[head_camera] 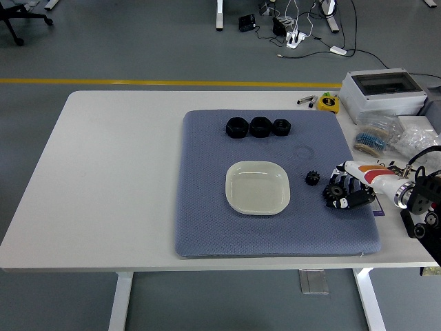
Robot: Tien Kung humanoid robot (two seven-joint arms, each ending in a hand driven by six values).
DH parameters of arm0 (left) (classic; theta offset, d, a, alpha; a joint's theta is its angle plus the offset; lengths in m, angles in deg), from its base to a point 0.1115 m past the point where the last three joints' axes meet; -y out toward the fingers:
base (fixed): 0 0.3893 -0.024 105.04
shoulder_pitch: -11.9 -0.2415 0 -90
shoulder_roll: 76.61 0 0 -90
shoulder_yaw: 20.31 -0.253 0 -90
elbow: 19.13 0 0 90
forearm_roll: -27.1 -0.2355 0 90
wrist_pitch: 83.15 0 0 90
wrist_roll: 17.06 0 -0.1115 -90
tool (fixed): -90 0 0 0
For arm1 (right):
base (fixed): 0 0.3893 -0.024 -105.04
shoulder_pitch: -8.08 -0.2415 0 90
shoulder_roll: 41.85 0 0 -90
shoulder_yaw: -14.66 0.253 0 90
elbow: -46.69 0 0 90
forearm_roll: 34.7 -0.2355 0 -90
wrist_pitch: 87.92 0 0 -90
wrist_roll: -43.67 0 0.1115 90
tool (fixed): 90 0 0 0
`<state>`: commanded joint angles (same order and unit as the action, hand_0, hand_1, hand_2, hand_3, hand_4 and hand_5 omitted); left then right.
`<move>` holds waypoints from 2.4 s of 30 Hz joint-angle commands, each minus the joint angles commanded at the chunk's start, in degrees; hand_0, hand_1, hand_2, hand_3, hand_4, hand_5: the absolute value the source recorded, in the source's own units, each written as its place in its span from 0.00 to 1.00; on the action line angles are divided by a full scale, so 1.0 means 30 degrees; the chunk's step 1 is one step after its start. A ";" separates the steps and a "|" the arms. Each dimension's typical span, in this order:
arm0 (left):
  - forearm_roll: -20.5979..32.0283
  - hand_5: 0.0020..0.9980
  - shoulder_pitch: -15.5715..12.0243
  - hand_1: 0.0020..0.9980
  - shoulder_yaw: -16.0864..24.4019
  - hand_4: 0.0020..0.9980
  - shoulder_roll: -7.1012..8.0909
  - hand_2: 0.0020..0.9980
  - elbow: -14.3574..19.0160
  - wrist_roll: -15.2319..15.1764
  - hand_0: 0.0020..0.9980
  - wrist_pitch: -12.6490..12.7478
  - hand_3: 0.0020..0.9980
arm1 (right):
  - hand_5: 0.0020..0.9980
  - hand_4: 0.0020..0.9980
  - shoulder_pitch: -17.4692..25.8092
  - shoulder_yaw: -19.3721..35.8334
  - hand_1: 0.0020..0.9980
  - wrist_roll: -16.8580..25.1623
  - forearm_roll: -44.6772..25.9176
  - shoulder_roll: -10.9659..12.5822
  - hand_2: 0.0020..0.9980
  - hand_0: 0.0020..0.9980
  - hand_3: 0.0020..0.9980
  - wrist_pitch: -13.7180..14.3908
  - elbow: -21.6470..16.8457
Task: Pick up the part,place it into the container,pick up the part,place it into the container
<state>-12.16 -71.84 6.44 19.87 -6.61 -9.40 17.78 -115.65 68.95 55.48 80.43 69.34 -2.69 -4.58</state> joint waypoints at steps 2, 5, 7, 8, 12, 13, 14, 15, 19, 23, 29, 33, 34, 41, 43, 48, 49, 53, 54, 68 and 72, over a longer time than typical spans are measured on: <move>0.0015 0.68 0.0007 0.74 -0.0003 0.72 -0.0003 0.77 -0.0004 -0.0004 0.73 0.0006 0.69 | 0.22 0.81 -0.0016 0.0147 0.31 -0.0004 -0.0021 0.0057 0.39 0.15 0.46 0.0035 -0.0401; 0.0066 0.68 0.0005 0.74 -0.0022 0.72 0.0001 0.77 -0.0009 -0.0019 0.73 0.0012 0.69 | 0.23 0.80 -0.0062 0.0337 0.30 0.0000 0.0015 0.0128 0.38 0.13 0.46 0.0148 -0.1123; 0.0075 0.68 0.0001 0.74 -0.0022 0.72 0.0003 0.77 -0.0012 -0.0022 0.73 0.0014 0.69 | 0.23 0.80 -0.0100 0.0378 0.30 0.0005 0.0066 0.0149 0.38 0.13 0.46 0.0206 -0.1537; 0.0061 0.68 -0.0003 0.74 -0.0015 0.72 0.0006 0.77 -0.0012 -0.0018 0.73 0.0009 0.69 | 0.23 0.80 -0.0150 0.0356 0.30 0.0003 0.0066 0.0145 0.38 0.13 0.46 0.0239 -0.1924; 0.0044 0.68 -0.0022 0.74 -0.0002 0.72 0.0014 0.77 -0.0014 -0.0015 0.73 0.0008 0.69 | 0.22 0.81 -0.0470 0.0010 0.29 0.0011 0.0142 0.0058 0.37 0.13 0.46 0.0245 -0.3004; 0.0036 0.68 -0.0031 0.74 0.0003 0.72 0.0014 0.77 -0.0014 -0.0016 0.73 0.0008 0.69 | 0.22 0.81 -0.0638 -0.0185 0.29 0.0005 0.0138 0.0026 0.37 0.13 0.46 0.0213 -0.3216; 0.0041 0.68 -0.0043 0.74 0.0018 0.72 0.0008 0.77 -0.0016 -0.0016 0.73 0.0013 0.69 | 0.22 0.81 -0.0920 -0.0486 0.29 -0.0008 0.0121 -0.0018 0.37 0.13 0.46 0.0158 -0.3371; 0.0050 0.68 -0.0054 0.74 0.0024 0.72 0.0006 0.77 -0.0016 -0.0018 0.73 0.0015 0.69 | 0.23 0.81 -0.1233 -0.0828 0.28 -0.0018 0.0097 -0.0061 0.37 0.12 0.46 0.0122 -0.3462; 0.0056 0.68 -0.0053 0.74 0.0031 0.72 0.0013 0.77 -0.0018 -0.0019 0.73 0.0022 0.69 | 0.23 0.81 -0.2572 -0.2350 0.28 -0.0050 -0.0041 -0.0344 0.37 0.12 0.46 0.0015 -0.3466; 0.0109 0.68 -0.0052 0.74 -0.0023 0.72 0.0041 0.77 -0.0003 -0.0023 0.73 0.0027 0.69 | 0.24 0.80 -0.3740 -0.3839 0.28 -0.0065 -0.0039 -0.0868 0.37 0.12 0.46 -0.0001 -0.3159; 0.0389 0.68 -0.0025 0.74 -0.0254 0.72 0.0093 0.77 0.0036 -0.0065 0.73 0.0072 0.69 | 0.25 0.79 -0.4836 -0.5563 0.29 -0.0144 -0.0040 -0.1955 0.37 0.13 0.47 -0.0319 -0.2355; 0.0397 0.68 -0.0012 0.74 -0.0254 0.72 0.0110 0.77 0.0039 -0.0060 0.73 0.0083 0.69 | 0.26 0.79 -0.5431 -0.6704 0.31 -0.0259 0.0160 -0.2868 0.40 0.13 0.47 -0.0040 -0.1083; 0.0388 0.68 -0.0008 0.74 -0.0248 0.72 0.0114 0.77 0.0040 -0.0057 0.73 0.0084 0.69 | 0.26 0.79 -0.5559 -0.6923 0.31 -0.0336 0.0323 -0.3079 0.40 0.13 0.47 0.0058 -0.0734; 0.0279 0.68 0.0018 0.74 -0.0198 0.72 0.0131 0.77 0.0050 -0.0022 0.73 0.0077 0.69 | 0.31 0.86 -0.6253 -0.7891 0.35 -0.0609 0.0833 -0.4211 0.45 0.12 0.49 0.0585 0.1258; 0.0324 0.68 0.0028 0.74 -0.0226 0.72 0.0134 0.77 0.0055 -0.0030 0.73 0.0091 0.69 | 0.31 0.86 -0.6401 -0.8016 0.35 -0.0499 0.1266 -0.4385 0.45 0.12 0.49 0.0628 0.1731; 0.0387 0.68 0.0037 0.74 -0.0249 0.72 0.0148 0.77 0.0053 -0.0050 0.73 0.0112 0.69 | 0.35 1.00 -0.6503 -0.8100 0.42 0.0090 0.2547 -0.4415 0.58 0.16 0.75 -0.0121 0.2144; 0.0344 0.68 0.0037 0.74 -0.0225 0.72 0.0148 0.77 0.0051 -0.0041 0.73 0.0106 0.69 | 0.35 1.00 -0.6502 -0.8125 0.42 0.0197 0.2742 -0.4401 0.58 0.16 0.75 -0.0265 0.2152; 0.0220 0.68 0.0036 0.74 -0.0142 0.72 0.0159 0.77 0.0047 -0.0023 0.73 0.0092 0.69 | 0.37 1.00 -0.6446 -0.7975 0.42 0.0497 0.3145 -0.4368 0.65 0.17 0.89 -0.0402 0.2044; 0.0167 0.68 0.0033 0.74 -0.0108 0.72 0.0161 0.77 0.0044 -0.0012 0.73 0.0087 0.69 | 0.37 1.00 -0.6430 -0.7916 0.42 0.0535 0.3158 -0.4361 0.65 0.17 0.89 -0.0397 0.1998; -0.0196 0.68 -0.0049 0.74 0.0135 0.73 0.0221 0.77 0.0025 0.0059 0.73 0.0078 0.69 | 0.39 1.00 -0.6842 -0.5709 0.39 0.0776 0.2999 -0.3357 0.66 0.17 0.94 -0.0128 0.0451; -0.0163 0.68 -0.0033 0.74 0.0101 0.73 0.0248 0.77 0.0031 0.0059 0.73 0.0086 0.69 | 0.38 1.00 -0.7087 -0.5750 0.42 0.0716 0.3122 -0.2990 0.66 0.19 0.84 -0.0272 0.1193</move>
<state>-12.65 -71.94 6.75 20.61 -6.52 -9.23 18.03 -136.91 51.70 57.63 89.79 60.37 -3.51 -1.00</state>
